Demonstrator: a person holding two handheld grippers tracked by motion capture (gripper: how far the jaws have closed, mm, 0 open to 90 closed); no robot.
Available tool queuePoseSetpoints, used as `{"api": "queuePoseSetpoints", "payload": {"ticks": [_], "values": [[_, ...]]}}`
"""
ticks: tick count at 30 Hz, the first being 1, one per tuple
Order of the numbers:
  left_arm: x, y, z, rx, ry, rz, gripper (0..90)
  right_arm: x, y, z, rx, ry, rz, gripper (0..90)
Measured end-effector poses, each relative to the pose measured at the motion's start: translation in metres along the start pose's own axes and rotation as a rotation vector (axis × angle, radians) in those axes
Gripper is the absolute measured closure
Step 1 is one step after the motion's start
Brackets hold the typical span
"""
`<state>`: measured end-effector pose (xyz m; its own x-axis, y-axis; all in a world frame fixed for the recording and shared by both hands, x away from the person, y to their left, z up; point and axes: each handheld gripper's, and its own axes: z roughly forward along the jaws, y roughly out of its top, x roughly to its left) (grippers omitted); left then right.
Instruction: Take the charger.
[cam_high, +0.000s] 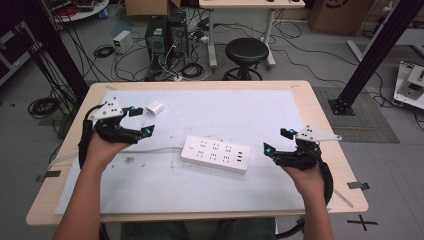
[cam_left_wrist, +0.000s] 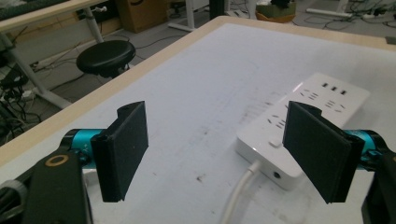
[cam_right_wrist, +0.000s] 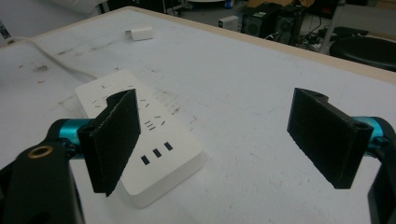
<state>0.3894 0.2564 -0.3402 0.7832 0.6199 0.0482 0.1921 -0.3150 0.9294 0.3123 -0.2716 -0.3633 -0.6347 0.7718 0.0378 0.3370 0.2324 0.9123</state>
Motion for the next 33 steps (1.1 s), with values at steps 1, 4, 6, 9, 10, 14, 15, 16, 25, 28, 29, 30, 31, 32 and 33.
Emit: {"api": "queuePoseSetpoints", "payload": {"ticks": [1,4,6,9,10,14,15,16,25,28,29,30,31,32,33], "values": [[0.0,0.0,0.0,0.0,0.0,0.0,22.3,0.0,0.0,0.0,0.0,0.0,0.0,17.5],[0.024,0.007,0.018,0.05,0.033,-0.005,22.3,0.004,0.001,0.0,0.007,-0.012,0.002,17.5],[0.03,0.007,0.023,0.05,0.042,-0.006,22.3,0.004,0.001,0.0,0.008,-0.018,-0.002,17.5],[0.049,0.007,0.039,0.07,0.067,-0.049,22.3,0.006,-0.002,-0.001,0.005,-0.025,0.007,17.5],[0.056,0.006,0.044,0.077,0.077,-0.052,22.3,0.006,-0.002,-0.001,0.007,-0.026,0.011,17.5],[0.079,-0.001,0.067,0.113,0.096,-0.086,22.2,0.007,-0.006,-0.002,0.016,-0.035,0.011,17.5],[0.084,-0.003,0.073,0.113,0.103,-0.093,22.2,0.007,-0.007,-0.003,0.017,-0.038,0.012,17.5],[0.09,-0.006,0.079,0.132,0.109,-0.106,22.1,0.007,-0.007,-0.003,0.019,-0.041,0.017,17.5],[0.123,-0.041,0.113,0.169,0.173,-0.184,22.1,0.009,-0.011,-0.005,0.035,-0.064,0.025,17.5],[0.127,-0.052,0.123,0.211,0.161,-0.192,22.1,0.01,-0.012,-0.004,0.046,-0.066,0.024,17.5],[0.128,-0.055,0.126,0.241,0.158,-0.194,22.1,0.011,-0.012,-0.004,0.051,-0.071,0.03,17.5],[0.128,-0.057,0.128,0.268,0.171,-0.187,21.9,0.011,-0.012,-0.003,0.049,-0.072,0.028,17.5],[0.128,-0.058,0.13,0.282,0.175,-0.183,21.9,0.012,-0.012,-0.002,0.048,-0.067,0.027,17.5],[0.127,-0.058,0.131,0.283,0.172,-0.182,21.9,0.013,-0.012,-0.001,0.051,-0.068,0.028,17.5],[0.127,-0.058,0.131,0.283,0.172,-0.182,21.9,0.013,-0.012,-0.001,0.051,-0.068,0.028,17.5]]}}
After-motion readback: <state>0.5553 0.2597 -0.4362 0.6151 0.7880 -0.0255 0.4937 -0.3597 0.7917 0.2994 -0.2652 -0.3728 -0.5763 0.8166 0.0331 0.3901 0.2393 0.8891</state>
